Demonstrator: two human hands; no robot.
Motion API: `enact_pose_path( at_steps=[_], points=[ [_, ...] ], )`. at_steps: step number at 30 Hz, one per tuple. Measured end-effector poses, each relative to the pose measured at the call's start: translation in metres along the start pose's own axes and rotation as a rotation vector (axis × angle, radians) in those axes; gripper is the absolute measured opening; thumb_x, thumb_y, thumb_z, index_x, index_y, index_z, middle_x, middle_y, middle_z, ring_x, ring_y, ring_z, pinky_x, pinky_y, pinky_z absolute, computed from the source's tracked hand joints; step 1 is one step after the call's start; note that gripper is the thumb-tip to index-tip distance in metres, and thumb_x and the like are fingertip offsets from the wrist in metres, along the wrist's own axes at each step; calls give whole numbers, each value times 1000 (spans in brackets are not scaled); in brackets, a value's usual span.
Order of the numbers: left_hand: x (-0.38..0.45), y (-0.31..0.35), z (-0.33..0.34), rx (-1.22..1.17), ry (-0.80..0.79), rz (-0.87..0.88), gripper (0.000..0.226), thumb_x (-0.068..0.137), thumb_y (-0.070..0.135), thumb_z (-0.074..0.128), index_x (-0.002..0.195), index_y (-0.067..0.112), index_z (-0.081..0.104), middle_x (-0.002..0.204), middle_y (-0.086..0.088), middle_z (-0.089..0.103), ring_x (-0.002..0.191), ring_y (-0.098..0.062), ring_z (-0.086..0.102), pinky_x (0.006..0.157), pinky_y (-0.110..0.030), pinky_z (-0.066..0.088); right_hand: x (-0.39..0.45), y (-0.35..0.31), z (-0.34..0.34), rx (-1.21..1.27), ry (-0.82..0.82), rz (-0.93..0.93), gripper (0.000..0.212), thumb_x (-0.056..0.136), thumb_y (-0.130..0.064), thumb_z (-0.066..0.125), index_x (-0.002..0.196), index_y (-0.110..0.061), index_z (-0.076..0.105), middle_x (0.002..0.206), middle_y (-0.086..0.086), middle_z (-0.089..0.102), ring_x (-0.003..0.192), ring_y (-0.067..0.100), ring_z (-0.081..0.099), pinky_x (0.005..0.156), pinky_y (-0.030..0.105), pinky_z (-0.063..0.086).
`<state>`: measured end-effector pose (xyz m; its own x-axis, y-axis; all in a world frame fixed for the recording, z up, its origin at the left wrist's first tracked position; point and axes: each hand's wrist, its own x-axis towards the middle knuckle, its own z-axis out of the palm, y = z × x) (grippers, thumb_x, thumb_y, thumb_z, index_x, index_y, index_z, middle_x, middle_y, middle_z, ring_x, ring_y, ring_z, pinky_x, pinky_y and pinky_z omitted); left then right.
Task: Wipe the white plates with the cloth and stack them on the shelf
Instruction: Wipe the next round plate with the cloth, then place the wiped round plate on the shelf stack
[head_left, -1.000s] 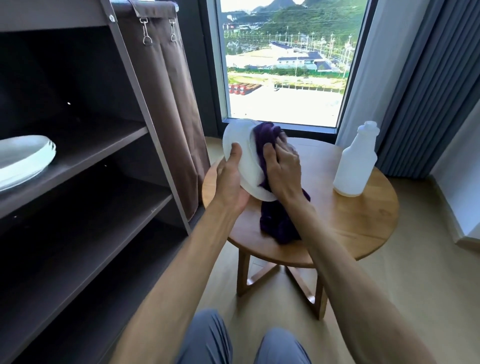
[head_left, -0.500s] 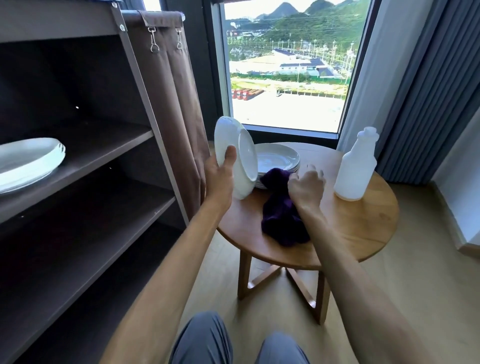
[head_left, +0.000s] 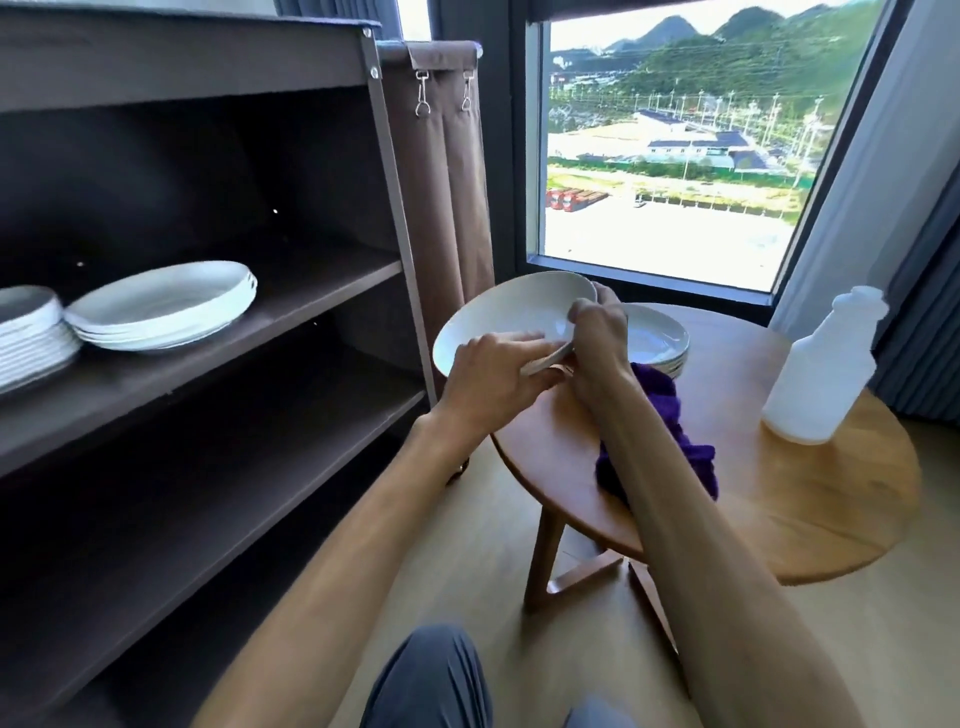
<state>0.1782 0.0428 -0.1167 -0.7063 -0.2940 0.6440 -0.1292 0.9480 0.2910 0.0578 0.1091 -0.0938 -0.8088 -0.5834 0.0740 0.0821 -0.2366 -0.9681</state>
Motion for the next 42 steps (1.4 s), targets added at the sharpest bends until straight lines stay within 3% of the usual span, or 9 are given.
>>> enact_pose_path(
  at_steps=[4,7,12,15,19,22,27,32,42],
  points=[
    [-21,-26,-42,223,353,-195,69,77,61,77,128,15,71,155,-19,47,147,-37,38,120,-47,30,1,6,55,331,1,146,37,92,-4,39,123,-8,58,97,9,60,86,25,60,56,32,53],
    [-50,-53,-82,-5,471,-516,106,71,67,81,158,25,37,172,-7,9,158,-23,12,127,-36,14,-3,8,107,405,-42,129,35,91,-10,42,121,-11,60,109,12,64,99,31,64,70,42,62],
    [-76,-96,-140,-420,539,-638,121,68,44,93,163,23,22,160,8,41,146,-8,39,123,-39,34,-18,7,180,378,-212,151,39,96,-12,43,134,-21,50,125,8,57,108,26,59,73,39,60],
    [-84,-114,-166,-401,565,-696,132,67,39,96,165,22,10,162,5,37,145,-7,40,125,-38,30,-22,13,210,366,-286,172,37,98,-13,43,134,-19,46,125,7,54,108,25,57,70,39,60],
    [-94,-132,-194,-243,610,-718,125,68,42,95,163,25,16,157,16,35,142,3,32,120,-25,26,-18,19,247,259,-372,101,34,97,-19,45,130,-19,51,124,2,57,113,23,57,93,47,57],
    [-99,-151,-213,-132,622,-745,115,72,40,92,162,22,23,143,23,37,130,14,30,107,-8,24,-14,20,278,122,-445,27,38,101,-22,46,138,-18,52,123,-3,58,110,12,55,93,32,46],
    [-108,-176,-237,-31,649,-843,103,74,50,88,157,22,33,156,5,44,143,-9,38,115,-24,30,-13,30,331,-28,-546,-3,55,101,-35,46,152,-17,43,149,1,52,136,19,48,115,39,38],
    [-108,-200,-249,20,642,-935,98,81,43,84,159,15,30,161,-4,40,149,-17,33,110,-16,21,-7,42,363,-57,-576,81,62,99,-32,55,156,-12,38,142,1,54,132,16,49,109,26,33],
    [-104,-213,-244,83,718,-999,99,73,49,89,154,15,42,155,-4,48,145,-19,38,115,-24,27,6,55,377,-162,-599,144,53,98,-32,46,145,-10,51,144,8,57,129,25,54,108,35,41]
  ],
)
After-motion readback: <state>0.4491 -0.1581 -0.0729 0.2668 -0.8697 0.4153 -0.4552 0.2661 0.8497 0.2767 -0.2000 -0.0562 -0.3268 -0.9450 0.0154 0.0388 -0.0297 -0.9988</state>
